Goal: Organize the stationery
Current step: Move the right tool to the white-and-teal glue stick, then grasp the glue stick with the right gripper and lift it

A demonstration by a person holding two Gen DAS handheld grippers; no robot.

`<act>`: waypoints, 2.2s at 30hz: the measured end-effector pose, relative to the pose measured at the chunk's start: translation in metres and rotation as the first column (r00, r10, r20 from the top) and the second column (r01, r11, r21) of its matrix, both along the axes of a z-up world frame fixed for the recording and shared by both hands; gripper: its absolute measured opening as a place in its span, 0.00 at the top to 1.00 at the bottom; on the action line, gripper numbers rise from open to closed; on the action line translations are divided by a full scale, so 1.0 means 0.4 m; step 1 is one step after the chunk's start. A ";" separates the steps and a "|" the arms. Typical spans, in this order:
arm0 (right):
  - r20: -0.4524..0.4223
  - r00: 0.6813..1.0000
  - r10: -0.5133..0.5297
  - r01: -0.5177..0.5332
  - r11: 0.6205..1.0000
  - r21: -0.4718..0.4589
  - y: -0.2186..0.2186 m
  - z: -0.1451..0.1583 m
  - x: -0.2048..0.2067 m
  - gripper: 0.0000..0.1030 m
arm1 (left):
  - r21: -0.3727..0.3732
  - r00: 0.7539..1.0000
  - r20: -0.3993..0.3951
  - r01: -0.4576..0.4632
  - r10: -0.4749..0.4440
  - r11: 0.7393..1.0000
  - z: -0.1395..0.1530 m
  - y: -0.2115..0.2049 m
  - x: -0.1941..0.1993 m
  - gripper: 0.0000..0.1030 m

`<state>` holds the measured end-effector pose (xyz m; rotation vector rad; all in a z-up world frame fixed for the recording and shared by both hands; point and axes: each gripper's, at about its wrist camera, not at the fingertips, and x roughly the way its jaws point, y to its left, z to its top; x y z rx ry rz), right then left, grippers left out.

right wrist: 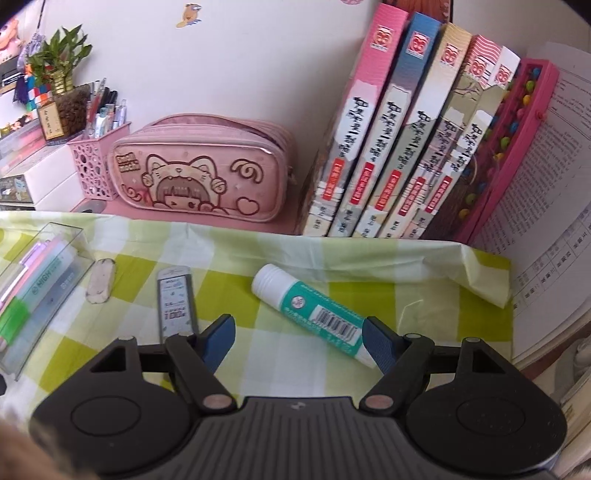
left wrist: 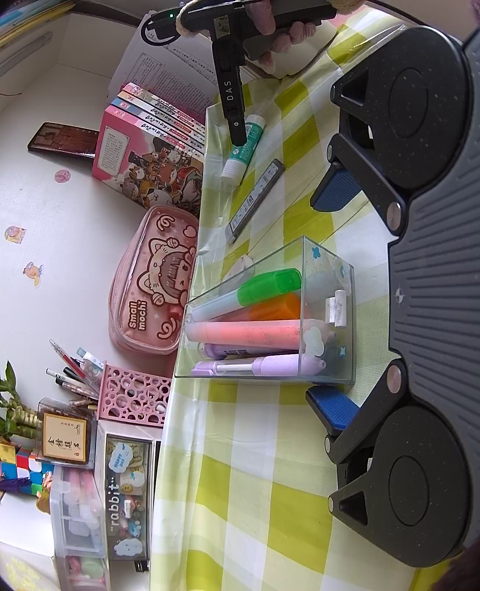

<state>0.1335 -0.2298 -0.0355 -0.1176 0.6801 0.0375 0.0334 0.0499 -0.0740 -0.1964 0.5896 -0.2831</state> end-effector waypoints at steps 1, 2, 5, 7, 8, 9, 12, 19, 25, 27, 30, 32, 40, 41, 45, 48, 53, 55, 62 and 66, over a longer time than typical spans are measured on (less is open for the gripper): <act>-0.008 1.000 -0.010 0.010 1.000 0.003 -0.011 -0.005 0.012 0.15 | 0.000 1.000 0.000 0.000 0.000 1.000 0.000 0.000 0.000 0.07; -0.016 1.000 -0.019 0.019 1.000 0.002 -0.019 -0.010 0.023 0.15 | 0.000 1.000 0.000 0.000 0.000 1.000 0.000 0.000 0.000 0.07; -0.044 0.998 -0.044 0.044 0.999 -0.004 -0.039 -0.030 0.046 0.15 | 0.000 1.000 0.000 0.001 -0.001 1.000 -0.001 0.000 0.000 0.07; -0.066 0.997 -0.045 0.045 0.999 0.009 -0.048 -0.044 0.051 0.15 | 0.001 1.000 0.000 0.000 0.000 1.000 -0.001 -0.001 0.000 0.07; -0.078 0.996 -0.044 0.045 0.999 0.023 -0.051 -0.051 0.051 0.15 | 0.001 1.000 0.000 0.000 0.000 1.000 -0.001 0.000 0.000 0.07; -0.088 0.995 -0.040 0.044 0.998 0.042 -0.055 -0.057 0.049 0.15 | 0.001 1.000 0.000 0.001 -0.001 1.000 -0.001 0.000 0.000 0.07; -0.096 0.995 -0.019 0.029 0.994 0.104 -0.057 -0.065 0.029 0.14 | 0.001 1.000 0.000 0.001 -0.001 1.000 -0.001 0.000 0.000 0.07; -0.090 0.986 0.143 -0.114 0.956 0.270 -0.020 -0.042 -0.043 0.15 | 0.003 1.000 0.000 0.001 -0.001 1.000 -0.003 -0.002 -0.002 0.07; -0.060 0.992 0.115 -0.096 0.963 0.252 -0.021 -0.022 -0.071 0.15 | 0.003 1.000 -0.001 0.001 -0.001 1.000 -0.003 -0.001 -0.002 0.07; -0.055 0.996 0.072 -0.059 0.978 0.199 -0.027 -0.018 -0.064 0.15 | 0.003 1.000 -0.001 0.001 -0.001 1.000 -0.003 -0.001 -0.002 0.07; -0.052 0.998 0.030 -0.021 0.985 0.169 -0.047 -0.017 -0.049 0.15 | 0.003 1.000 -0.001 0.001 -0.001 1.000 -0.003 -0.002 -0.002 0.07; -0.049 0.999 0.014 -0.006 0.987 0.158 -0.053 -0.021 -0.034 0.15 | 0.004 1.000 -0.001 0.001 -0.001 1.000 -0.003 -0.002 -0.002 0.07; -0.084 0.996 0.022 -0.009 0.988 0.151 -0.037 -0.052 0.037 0.21 | 0.004 1.000 -0.001 0.001 -0.001 1.000 -0.003 -0.002 -0.002 0.07; -0.089 0.996 0.024 -0.010 0.989 0.149 -0.030 -0.056 0.047 0.24 | 0.004 1.000 -0.001 0.001 -0.001 1.000 -0.003 -0.001 -0.002 0.07; -0.079 0.997 0.009 0.002 0.991 0.133 -0.013 -0.060 0.067 0.31 | 0.004 1.000 -0.001 0.002 -0.002 1.000 -0.003 -0.001 -0.002 0.07; -0.078 0.997 0.006 0.003 0.993 0.121 0.006 -0.057 0.073 0.39 | 0.008 1.000 -0.002 0.002 -0.002 1.000 -0.004 -0.003 -0.002 0.07; -0.087 0.996 0.008 0.004 0.991 0.137 0.028 -0.051 0.078 0.47 | 0.022 1.000 -0.006 -0.001 0.001 1.000 -0.004 -0.007 0.001 0.06; -0.095 0.995 -0.001 0.017 0.987 0.162 0.032 -0.049 0.080 0.50 | 0.031 1.000 -0.008 0.000 0.000 1.000 -0.002 -0.010 0.003 0.06; -0.126 0.991 -0.035 0.073 0.949 0.306 0.015 -0.047 0.069 0.51 | 0.052 1.000 -0.013 -0.016 0.017 0.999 0.004 -0.006 0.009 0.06; -0.149 0.988 -0.037 0.096 0.908 0.408 0.000 -0.047 0.053 0.51 | 0.046 0.999 -0.008 -0.036 0.036 0.998 0.010 0.006 0.014 0.06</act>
